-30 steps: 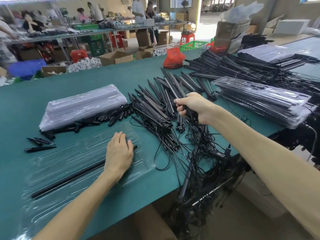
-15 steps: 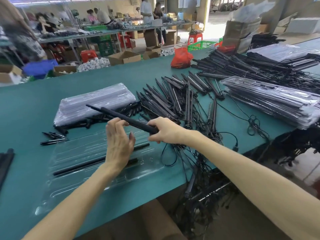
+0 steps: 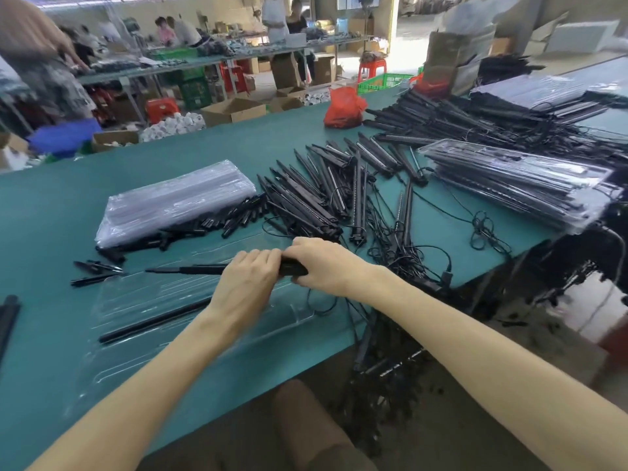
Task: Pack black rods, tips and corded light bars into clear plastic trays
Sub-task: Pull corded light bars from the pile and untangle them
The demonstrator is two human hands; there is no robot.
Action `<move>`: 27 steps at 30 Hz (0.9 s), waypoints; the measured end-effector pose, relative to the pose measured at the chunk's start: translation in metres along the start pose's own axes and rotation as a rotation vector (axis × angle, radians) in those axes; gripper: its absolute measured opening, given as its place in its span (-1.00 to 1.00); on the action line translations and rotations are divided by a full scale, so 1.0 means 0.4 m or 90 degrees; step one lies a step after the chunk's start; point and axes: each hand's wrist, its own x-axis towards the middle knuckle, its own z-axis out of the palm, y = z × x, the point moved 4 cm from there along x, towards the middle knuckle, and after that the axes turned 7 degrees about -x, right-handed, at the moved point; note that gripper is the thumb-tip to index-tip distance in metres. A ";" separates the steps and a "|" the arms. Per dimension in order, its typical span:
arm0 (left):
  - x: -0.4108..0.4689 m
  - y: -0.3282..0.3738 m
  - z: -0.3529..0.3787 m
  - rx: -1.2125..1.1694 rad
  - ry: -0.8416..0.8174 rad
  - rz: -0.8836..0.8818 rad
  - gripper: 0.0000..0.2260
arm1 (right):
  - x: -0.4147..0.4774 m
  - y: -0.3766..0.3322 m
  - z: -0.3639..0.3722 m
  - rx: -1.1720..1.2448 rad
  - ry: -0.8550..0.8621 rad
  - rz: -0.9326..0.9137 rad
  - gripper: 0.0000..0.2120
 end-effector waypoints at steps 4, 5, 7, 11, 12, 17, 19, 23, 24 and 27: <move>-0.006 -0.068 -0.004 -0.012 -0.022 -0.075 -0.91 | -0.038 0.057 -0.024 -0.103 0.092 0.025 -0.65; -0.009 -0.093 -0.009 -0.018 -0.015 -0.098 -0.92 | -0.049 0.072 -0.033 -0.110 0.122 0.035 -0.60; -0.012 -0.131 -0.025 -0.016 0.002 -0.121 -0.95 | -0.072 0.103 -0.043 -0.074 0.136 0.083 -0.54; 0.002 -0.180 -0.058 0.016 0.011 -0.148 -0.96 | -0.103 0.150 -0.037 0.018 0.045 0.158 -0.70; 0.007 -0.188 -0.062 0.020 0.002 -0.160 -0.94 | -0.111 0.158 -0.037 0.049 0.032 0.161 -0.74; 0.004 -0.180 -0.051 -0.084 -0.038 -0.172 -0.87 | -0.137 0.175 -0.078 0.296 0.091 0.191 -0.69; 0.002 -0.171 -0.039 -0.170 -0.063 -0.196 -0.82 | -0.129 0.170 -0.124 0.383 0.145 0.197 -0.68; 0.013 -0.140 -0.037 -0.333 -0.066 -0.214 -0.79 | -0.105 0.158 -0.199 0.481 0.178 0.191 -0.66; 0.020 -0.133 -0.040 -0.378 -0.060 -0.225 -0.80 | -0.102 0.156 -0.211 0.508 0.181 0.192 -0.65; 0.043 -0.116 -0.052 -0.451 -0.045 -0.249 -0.81 | -0.095 0.152 -0.241 0.594 0.189 0.189 -0.62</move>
